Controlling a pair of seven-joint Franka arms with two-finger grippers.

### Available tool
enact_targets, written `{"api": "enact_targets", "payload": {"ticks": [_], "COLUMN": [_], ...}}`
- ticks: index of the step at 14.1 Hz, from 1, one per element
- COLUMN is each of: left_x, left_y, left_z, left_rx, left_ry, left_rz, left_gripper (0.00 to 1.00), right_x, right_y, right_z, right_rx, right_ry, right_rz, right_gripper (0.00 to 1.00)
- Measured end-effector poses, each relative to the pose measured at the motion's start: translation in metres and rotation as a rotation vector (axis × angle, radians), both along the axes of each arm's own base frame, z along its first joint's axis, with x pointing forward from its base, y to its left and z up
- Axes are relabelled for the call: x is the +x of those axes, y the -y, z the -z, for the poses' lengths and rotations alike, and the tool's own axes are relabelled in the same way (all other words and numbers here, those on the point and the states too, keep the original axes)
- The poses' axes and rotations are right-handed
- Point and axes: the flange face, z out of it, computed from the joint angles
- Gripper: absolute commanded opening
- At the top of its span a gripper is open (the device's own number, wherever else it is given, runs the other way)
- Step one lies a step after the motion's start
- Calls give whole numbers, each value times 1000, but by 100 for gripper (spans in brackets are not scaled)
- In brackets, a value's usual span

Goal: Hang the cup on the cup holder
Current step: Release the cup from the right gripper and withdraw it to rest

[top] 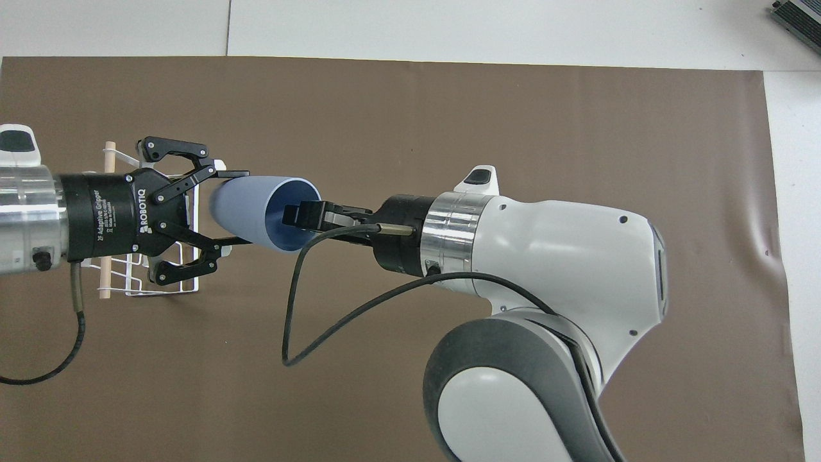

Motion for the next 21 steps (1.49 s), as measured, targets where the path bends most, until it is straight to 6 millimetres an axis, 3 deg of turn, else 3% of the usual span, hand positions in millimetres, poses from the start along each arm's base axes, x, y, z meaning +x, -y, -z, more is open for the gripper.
{"api": "enact_targets", "payload": {"ticks": [7,10,16,21], "left_x": [2,2,-3,7], "left_y": [-11,-15,1,-11], "left_z": [7,13,17,13], "left_rx": [212,390,728,928], "left_ry": [84,131,218,332], "left_rz": [71,139,271,334], "left_gripper": [0,0,0,0], "right_x": [1,11,57,86], "right_y": [2,15,88,185], "right_z": [0,-1,-13,-45], "right_rx": [1,0,-114,-440], "right_ry": [-2,0,93,85], "right_rz": [5,33,90,-51], "right_gripper": [100,100,100,100]}}
